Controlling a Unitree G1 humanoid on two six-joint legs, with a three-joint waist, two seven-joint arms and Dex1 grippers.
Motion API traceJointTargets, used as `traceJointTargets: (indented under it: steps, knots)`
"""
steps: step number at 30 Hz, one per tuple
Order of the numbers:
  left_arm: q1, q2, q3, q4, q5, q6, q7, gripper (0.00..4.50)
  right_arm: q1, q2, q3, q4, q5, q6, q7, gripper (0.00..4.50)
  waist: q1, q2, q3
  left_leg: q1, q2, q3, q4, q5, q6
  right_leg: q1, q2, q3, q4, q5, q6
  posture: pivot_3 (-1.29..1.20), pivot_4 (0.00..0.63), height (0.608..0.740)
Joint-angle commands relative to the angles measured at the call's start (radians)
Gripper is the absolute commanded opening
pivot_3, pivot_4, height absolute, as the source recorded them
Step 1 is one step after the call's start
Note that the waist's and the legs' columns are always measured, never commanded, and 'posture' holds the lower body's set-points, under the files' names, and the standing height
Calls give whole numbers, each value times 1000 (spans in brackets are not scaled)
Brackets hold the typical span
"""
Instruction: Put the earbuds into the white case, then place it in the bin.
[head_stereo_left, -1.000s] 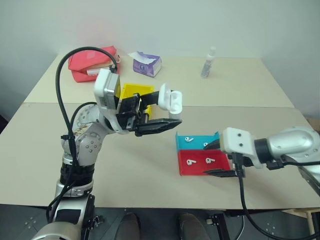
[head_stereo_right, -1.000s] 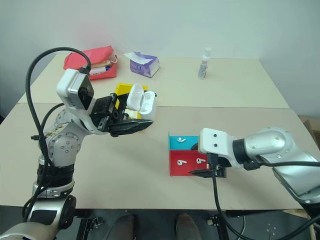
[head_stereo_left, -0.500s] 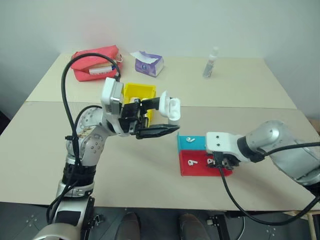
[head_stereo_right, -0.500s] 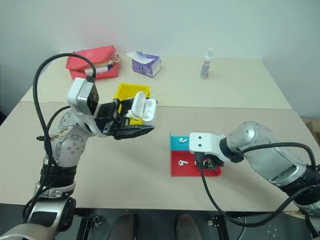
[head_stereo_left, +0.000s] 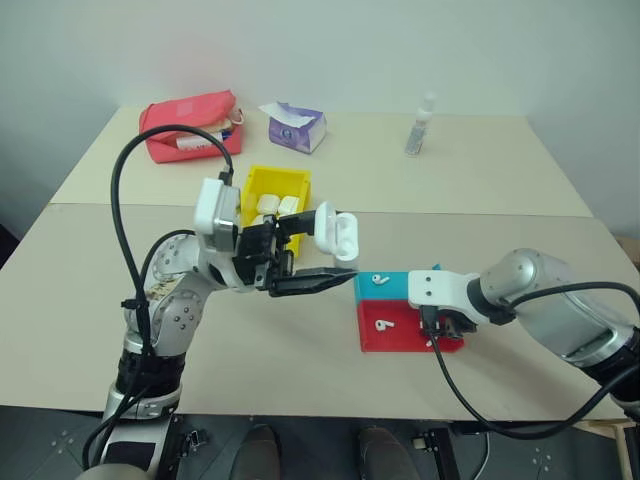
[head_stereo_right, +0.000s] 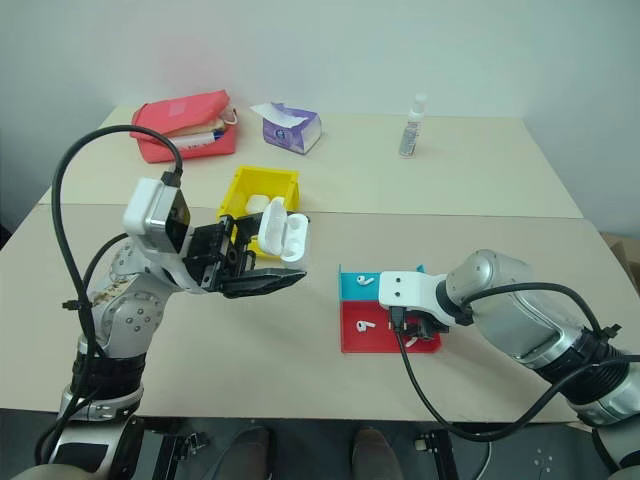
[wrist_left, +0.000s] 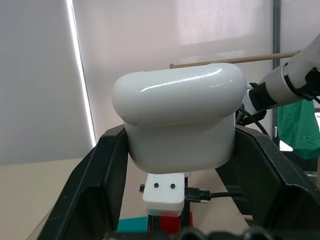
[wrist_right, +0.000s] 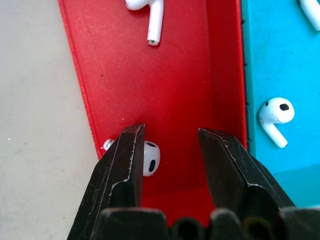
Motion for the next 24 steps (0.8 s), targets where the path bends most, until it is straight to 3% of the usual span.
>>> traceJointTargets:
  steps: [1, 11, 24]
  knots:
    - [2, 10, 12, -40, -24, 4, 20, 2859, 7, -7, -53, -31, 10, -4, 19, 2105, 0, 0, 0, 0, 0, 0, 0, 0, 0, 0, 0, 0, 0, 0, 0, 0, 150, 740]
    - [-45, 16, 13, 4, -35, 15, 20, 2859, 17, 41, -164, -138, 109, -54, 42, 2105, -1, 0, 0, 0, 0, 0, 0, 0, 0, 0, 0, 0, 0, 0, 0, 0, 150, 740]
    - [1, 0, -14, 11, 4, -33, 4, 2859, -29, 141, -21, -69, -34, -133, 17, 2105, 0, 0, 0, 0, 0, 0, 0, 0, 0, 0, 0, -1, 0, 0, 0, 0, 150, 740]
